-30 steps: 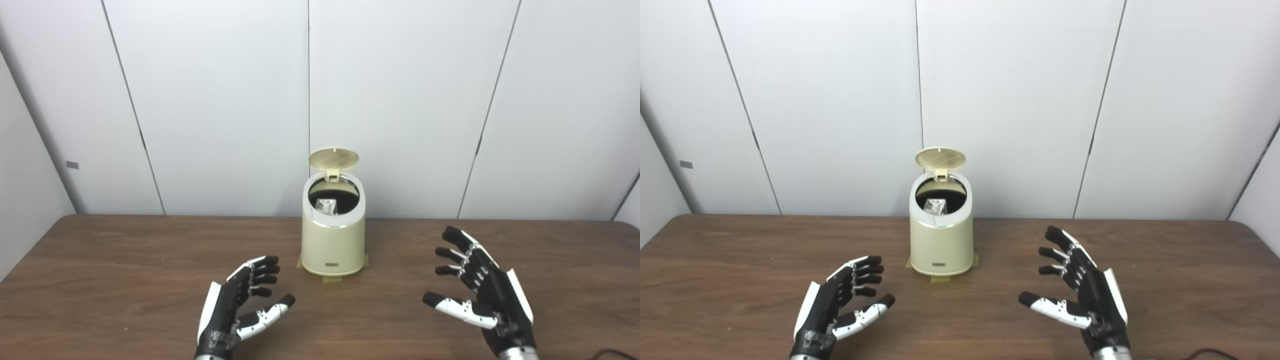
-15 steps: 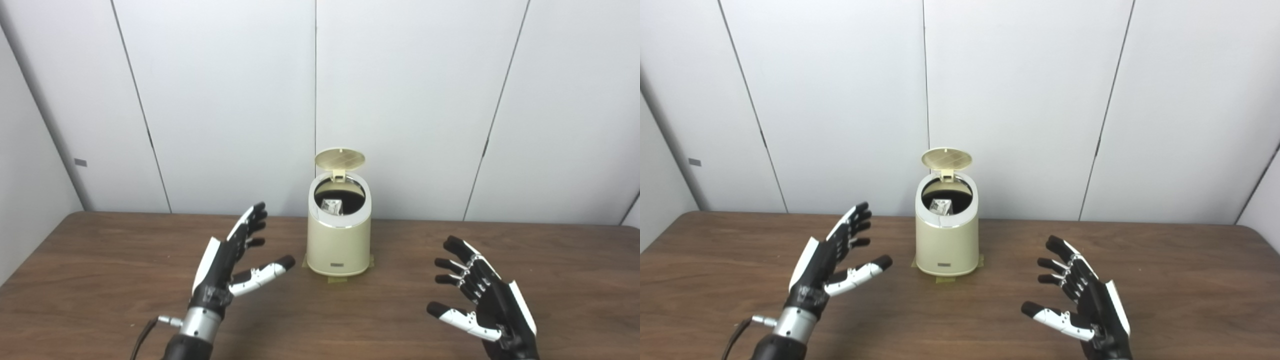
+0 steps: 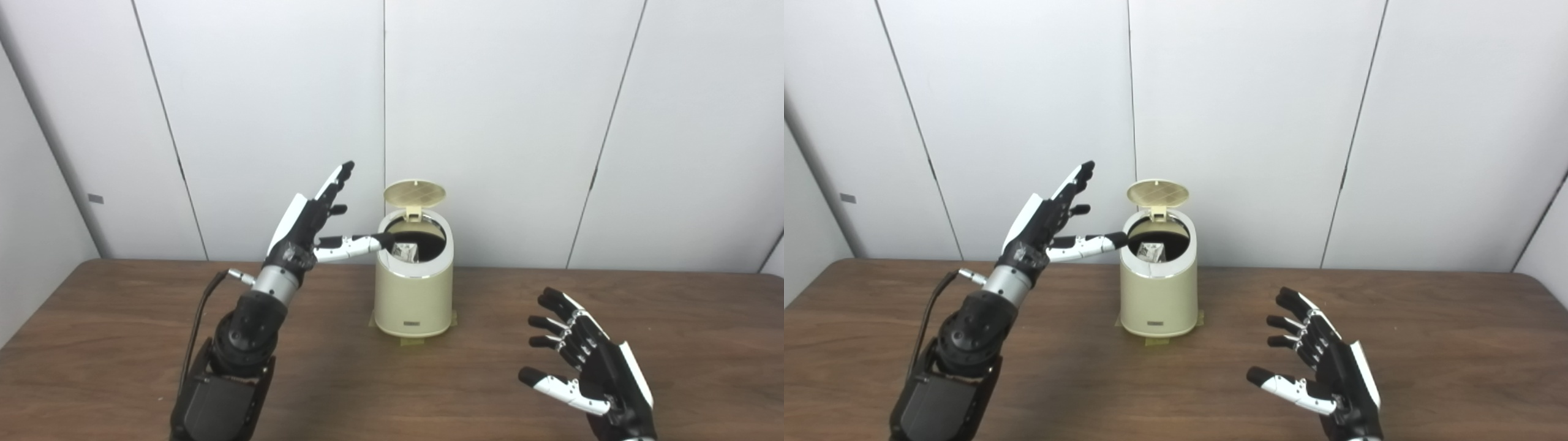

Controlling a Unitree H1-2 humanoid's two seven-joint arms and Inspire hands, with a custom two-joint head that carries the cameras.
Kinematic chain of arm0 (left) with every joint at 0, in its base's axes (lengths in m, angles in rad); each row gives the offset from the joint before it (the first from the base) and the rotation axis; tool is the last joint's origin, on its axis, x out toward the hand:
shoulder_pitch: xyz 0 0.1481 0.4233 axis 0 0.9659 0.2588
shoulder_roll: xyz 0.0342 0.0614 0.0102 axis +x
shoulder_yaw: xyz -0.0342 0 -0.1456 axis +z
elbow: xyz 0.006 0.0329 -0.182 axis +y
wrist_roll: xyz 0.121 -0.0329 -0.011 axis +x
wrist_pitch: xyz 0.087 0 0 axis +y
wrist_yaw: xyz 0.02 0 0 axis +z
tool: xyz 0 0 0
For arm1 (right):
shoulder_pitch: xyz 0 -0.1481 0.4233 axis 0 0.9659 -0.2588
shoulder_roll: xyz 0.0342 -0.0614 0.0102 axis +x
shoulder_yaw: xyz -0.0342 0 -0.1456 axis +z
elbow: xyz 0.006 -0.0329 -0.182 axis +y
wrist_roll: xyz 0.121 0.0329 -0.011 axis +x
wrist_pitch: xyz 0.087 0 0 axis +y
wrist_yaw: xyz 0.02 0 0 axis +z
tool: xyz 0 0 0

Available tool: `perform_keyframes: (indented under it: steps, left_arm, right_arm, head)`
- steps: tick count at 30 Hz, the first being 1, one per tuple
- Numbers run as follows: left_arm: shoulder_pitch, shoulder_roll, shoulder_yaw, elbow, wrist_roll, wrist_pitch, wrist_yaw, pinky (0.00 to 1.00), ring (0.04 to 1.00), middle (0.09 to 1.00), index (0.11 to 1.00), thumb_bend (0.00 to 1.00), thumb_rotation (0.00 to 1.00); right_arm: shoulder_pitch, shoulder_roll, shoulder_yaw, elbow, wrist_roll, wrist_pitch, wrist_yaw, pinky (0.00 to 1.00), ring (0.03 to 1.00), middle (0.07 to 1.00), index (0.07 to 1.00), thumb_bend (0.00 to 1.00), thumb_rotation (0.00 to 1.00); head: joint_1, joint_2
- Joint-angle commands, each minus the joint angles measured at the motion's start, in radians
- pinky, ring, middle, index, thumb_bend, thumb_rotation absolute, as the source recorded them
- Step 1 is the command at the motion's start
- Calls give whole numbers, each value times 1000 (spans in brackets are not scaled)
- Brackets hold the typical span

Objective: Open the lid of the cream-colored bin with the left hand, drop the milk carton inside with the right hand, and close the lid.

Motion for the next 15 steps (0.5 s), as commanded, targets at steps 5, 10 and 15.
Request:
perform_keyframes:
  steps: [5, 10, 15]
  left_arm:
    - [-143, 7, -34, 89, 46, -22, 4, 843, 988, 1000, 1000, 947, 353]
    - [-203, 12, -71, 164, 99, -15, 3, 912, 1000, 1000, 982, 960, 419]
    - [-227, 16, -100, 202, 120, -49, -8, 882, 975, 973, 943, 953, 416]
  right_arm:
    - [-19, 11, -3, -53, -10, 2, -1, 634, 753, 855, 838, 813, 248]
    - [-18, 17, -3, -62, -5, 10, 1, 615, 750, 848, 838, 816, 250]
    - [-20, 24, -2, -69, -11, 18, -3, 590, 740, 846, 837, 806, 250]
  head:
    - [-10, -5]
    - [-16, -7]
    - [-23, -3]
